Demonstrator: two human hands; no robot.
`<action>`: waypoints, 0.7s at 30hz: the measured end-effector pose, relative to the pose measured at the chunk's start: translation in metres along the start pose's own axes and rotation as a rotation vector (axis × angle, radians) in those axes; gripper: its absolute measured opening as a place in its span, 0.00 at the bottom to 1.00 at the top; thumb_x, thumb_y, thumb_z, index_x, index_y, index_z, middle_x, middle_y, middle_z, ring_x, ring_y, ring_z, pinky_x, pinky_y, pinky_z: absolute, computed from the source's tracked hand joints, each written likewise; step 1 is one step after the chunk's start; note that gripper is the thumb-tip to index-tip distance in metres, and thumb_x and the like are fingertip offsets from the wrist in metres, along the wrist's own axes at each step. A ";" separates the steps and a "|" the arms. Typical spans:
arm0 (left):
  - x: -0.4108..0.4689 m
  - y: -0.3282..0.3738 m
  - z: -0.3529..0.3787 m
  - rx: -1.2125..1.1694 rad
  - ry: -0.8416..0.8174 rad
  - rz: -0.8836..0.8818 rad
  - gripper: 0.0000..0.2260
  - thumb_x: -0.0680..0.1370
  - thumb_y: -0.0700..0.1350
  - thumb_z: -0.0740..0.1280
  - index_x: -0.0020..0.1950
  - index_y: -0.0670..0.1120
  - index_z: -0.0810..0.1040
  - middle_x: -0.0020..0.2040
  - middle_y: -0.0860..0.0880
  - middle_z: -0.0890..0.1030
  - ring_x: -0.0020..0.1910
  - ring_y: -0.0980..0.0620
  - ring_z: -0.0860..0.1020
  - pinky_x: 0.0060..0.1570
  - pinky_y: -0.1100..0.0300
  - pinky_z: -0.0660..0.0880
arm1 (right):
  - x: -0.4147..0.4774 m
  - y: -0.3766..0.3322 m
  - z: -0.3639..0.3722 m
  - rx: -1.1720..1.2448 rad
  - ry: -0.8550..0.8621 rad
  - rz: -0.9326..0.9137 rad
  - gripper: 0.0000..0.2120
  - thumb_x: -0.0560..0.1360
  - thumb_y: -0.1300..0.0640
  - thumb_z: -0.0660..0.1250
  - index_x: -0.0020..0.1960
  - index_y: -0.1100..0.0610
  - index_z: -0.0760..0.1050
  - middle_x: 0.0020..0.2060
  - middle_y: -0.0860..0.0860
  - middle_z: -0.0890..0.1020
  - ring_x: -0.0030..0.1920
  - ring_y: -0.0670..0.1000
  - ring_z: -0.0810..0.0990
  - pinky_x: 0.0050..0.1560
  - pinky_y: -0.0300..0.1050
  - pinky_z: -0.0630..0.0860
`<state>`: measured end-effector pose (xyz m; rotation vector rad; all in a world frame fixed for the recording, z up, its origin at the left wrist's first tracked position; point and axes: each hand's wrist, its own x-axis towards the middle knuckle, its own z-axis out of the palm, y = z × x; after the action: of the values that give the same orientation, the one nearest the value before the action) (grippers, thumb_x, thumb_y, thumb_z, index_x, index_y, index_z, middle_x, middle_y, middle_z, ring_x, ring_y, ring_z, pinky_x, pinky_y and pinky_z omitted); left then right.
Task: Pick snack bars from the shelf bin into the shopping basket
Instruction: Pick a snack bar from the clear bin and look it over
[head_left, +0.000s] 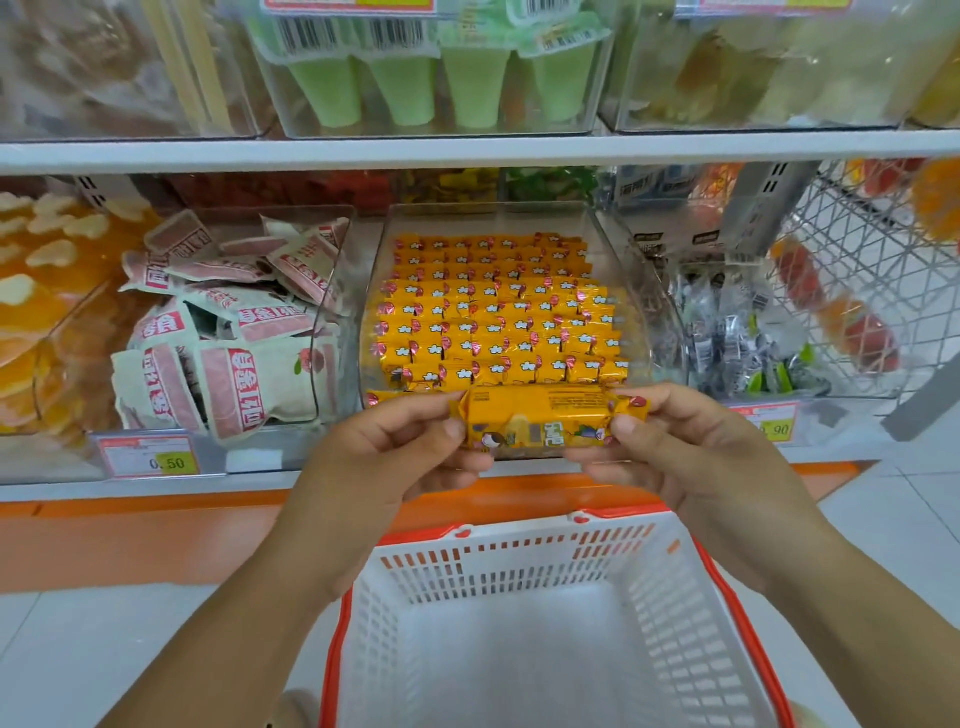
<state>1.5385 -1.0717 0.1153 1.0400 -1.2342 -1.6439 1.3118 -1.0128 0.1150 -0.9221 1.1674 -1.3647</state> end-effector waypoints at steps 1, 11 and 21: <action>0.000 -0.002 0.000 0.023 0.039 0.010 0.09 0.69 0.43 0.69 0.46 0.50 0.86 0.45 0.43 0.86 0.45 0.45 0.86 0.44 0.59 0.82 | 0.000 0.002 0.000 -0.087 0.026 -0.037 0.11 0.63 0.48 0.76 0.43 0.50 0.83 0.45 0.54 0.86 0.49 0.58 0.86 0.53 0.52 0.82; -0.004 -0.002 0.018 0.092 0.183 0.139 0.05 0.76 0.43 0.67 0.50 0.50 0.80 0.38 0.53 0.84 0.35 0.53 0.83 0.42 0.55 0.81 | -0.007 -0.004 0.014 -0.044 0.059 -0.163 0.13 0.68 0.61 0.69 0.51 0.58 0.72 0.47 0.53 0.86 0.40 0.59 0.86 0.37 0.44 0.82; -0.004 -0.001 0.009 0.044 0.110 0.107 0.17 0.61 0.50 0.73 0.48 0.57 0.85 0.45 0.49 0.87 0.44 0.48 0.86 0.46 0.61 0.82 | -0.003 0.002 0.007 -0.082 -0.022 -0.114 0.24 0.54 0.39 0.82 0.46 0.48 0.81 0.49 0.53 0.86 0.46 0.59 0.86 0.49 0.43 0.81</action>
<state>1.5315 -1.0654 0.1160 1.0581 -1.2365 -1.4651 1.3196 -1.0106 0.1146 -1.0737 1.1764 -1.4029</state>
